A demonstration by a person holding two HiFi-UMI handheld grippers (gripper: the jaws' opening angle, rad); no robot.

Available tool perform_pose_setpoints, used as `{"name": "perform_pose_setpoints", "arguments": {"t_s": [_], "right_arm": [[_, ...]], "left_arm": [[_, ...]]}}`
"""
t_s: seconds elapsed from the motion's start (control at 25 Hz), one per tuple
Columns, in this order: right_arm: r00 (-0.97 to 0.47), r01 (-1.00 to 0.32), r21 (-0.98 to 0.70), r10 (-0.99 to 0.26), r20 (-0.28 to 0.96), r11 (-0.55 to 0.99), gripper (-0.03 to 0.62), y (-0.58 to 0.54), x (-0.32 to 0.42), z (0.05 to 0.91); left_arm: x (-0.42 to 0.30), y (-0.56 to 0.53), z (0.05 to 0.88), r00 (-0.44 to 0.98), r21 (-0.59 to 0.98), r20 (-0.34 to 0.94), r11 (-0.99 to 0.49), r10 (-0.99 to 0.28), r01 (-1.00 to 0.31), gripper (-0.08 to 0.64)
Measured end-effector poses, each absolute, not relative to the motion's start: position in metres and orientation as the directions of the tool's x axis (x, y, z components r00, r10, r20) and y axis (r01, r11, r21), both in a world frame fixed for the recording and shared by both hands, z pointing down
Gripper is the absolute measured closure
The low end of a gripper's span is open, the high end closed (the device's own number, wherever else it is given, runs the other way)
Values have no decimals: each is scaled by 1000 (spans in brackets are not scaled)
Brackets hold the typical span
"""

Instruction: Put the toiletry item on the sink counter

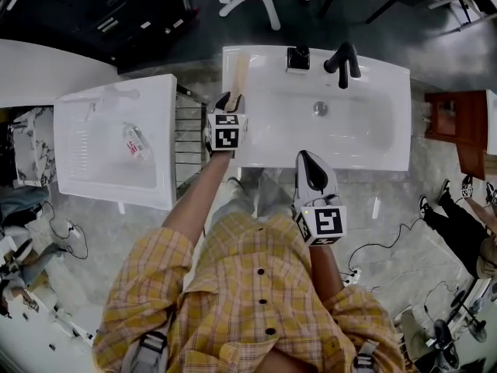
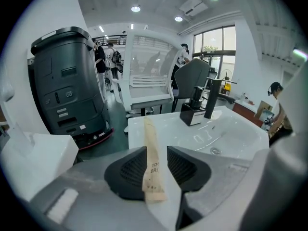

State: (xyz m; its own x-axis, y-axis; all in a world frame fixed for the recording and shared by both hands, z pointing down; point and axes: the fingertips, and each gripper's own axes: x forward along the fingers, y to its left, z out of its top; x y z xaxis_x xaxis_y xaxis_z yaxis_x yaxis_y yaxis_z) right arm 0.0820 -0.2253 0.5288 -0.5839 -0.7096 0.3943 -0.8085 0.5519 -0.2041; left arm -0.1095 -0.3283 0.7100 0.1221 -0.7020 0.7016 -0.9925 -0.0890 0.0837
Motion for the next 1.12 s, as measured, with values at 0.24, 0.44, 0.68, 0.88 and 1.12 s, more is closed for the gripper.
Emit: {"name": "perform_pose_setpoints", "arguments": {"t_s": [0.24, 0.44, 0.68, 0.88, 1.12], "right_arm": [[-582, -811, -198, -723, 371, 551, 593, -219, 81, 518], [-574, -818, -192, -742, 345, 543, 594, -211, 79, 504], [-563, -826, -177, -765, 314, 535, 594, -201, 76, 485], [-553, -833, -172, -781, 291, 526, 594, -196, 73, 474], [-544, -839, -163, -801, 249, 519, 593, -192, 67, 457]], "left_arm": [[-105, -322, 683, 129, 85, 676, -97, -725, -992, 439], [-104, -309, 655, 132, 90, 642, -97, -755, -991, 442], [-91, -290, 615, 169, 92, 590, -142, -790, -986, 468], [-88, -270, 587, 180, 68, 557, -172, -811, -983, 517], [-90, -250, 555, 194, 47, 495, -196, -847, -979, 560]]}}
